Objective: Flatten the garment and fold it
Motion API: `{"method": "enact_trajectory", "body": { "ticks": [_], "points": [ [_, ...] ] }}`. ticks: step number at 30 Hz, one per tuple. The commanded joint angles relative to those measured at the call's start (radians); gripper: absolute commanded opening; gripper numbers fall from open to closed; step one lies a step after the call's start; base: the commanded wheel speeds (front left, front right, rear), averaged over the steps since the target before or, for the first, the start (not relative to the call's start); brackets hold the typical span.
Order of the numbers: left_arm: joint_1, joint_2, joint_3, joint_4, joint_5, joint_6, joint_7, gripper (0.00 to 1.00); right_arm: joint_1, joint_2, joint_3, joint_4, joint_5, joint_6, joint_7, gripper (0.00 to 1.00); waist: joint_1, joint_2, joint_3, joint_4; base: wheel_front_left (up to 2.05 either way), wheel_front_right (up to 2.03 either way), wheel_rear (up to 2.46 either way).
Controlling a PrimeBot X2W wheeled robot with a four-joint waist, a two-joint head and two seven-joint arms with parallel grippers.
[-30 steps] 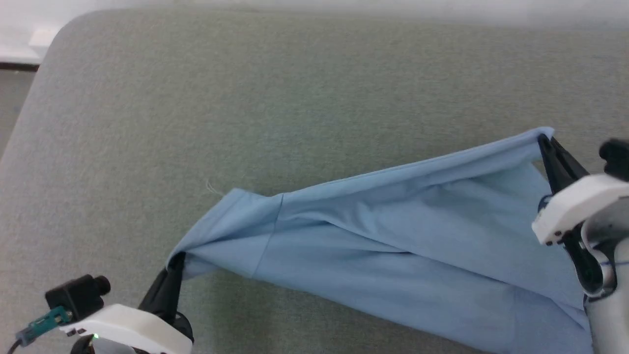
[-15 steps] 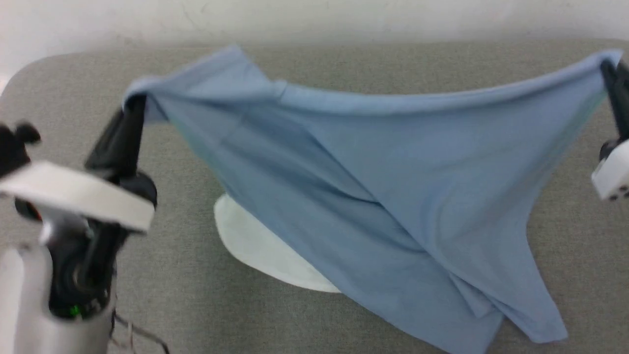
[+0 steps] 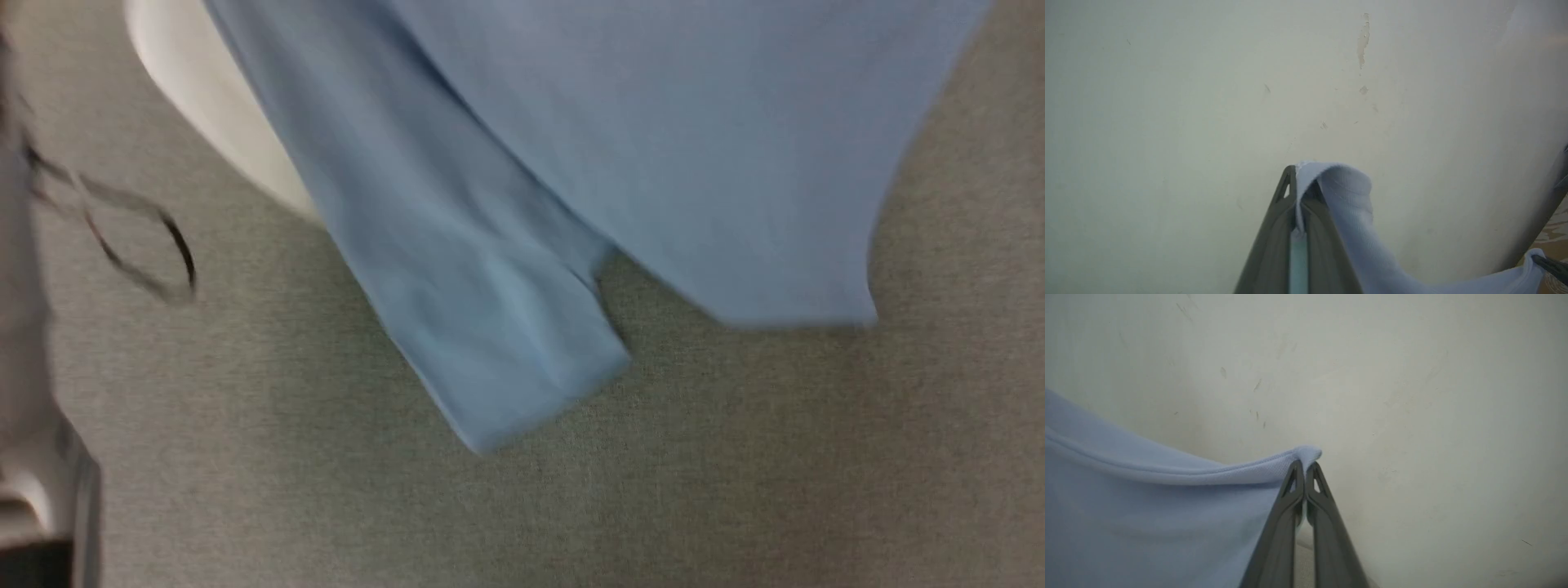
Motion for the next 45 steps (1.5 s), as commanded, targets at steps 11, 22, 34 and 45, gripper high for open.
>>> {"method": "enact_trajectory", "body": {
  "ticks": [11, 22, 34, 45],
  "points": [
    [-0.529, 0.030, 0.004, 0.227, 0.163, 0.021, -0.176, 0.00, -0.461, 0.096, -0.017, 0.267, -0.141, -0.001, -0.104, 0.00, -0.0004, 0.0000, 0.270, -0.059, 0.00, 0.00, 0.00],
    [-0.815, 0.001, 0.011, 0.367, 0.205, -0.032, -0.424, 0.00, -0.658, 0.185, -0.152, 0.398, -0.348, -0.001, -0.333, 0.00, -0.0004, 0.0000, 0.296, -0.063, 0.00, 0.00, 0.00],
    [-0.362, 0.049, -0.055, 0.539, 0.172, -0.142, -0.379, 0.00, -0.397, 0.182, -0.021, 0.556, -0.203, -0.001, -0.425, 0.00, -0.0004, 0.0000, 0.187, -0.026, 0.00, 0.00, 0.00],
    [0.338, 0.088, -0.106, 0.300, 0.034, -0.168, -0.143, 0.00, 0.154, 0.111, 0.104, 0.374, 0.068, -0.001, -0.417, 0.00, -0.0004, 0.0000, -0.021, 0.033, 0.00, 0.00, 0.00]
  ]
}}
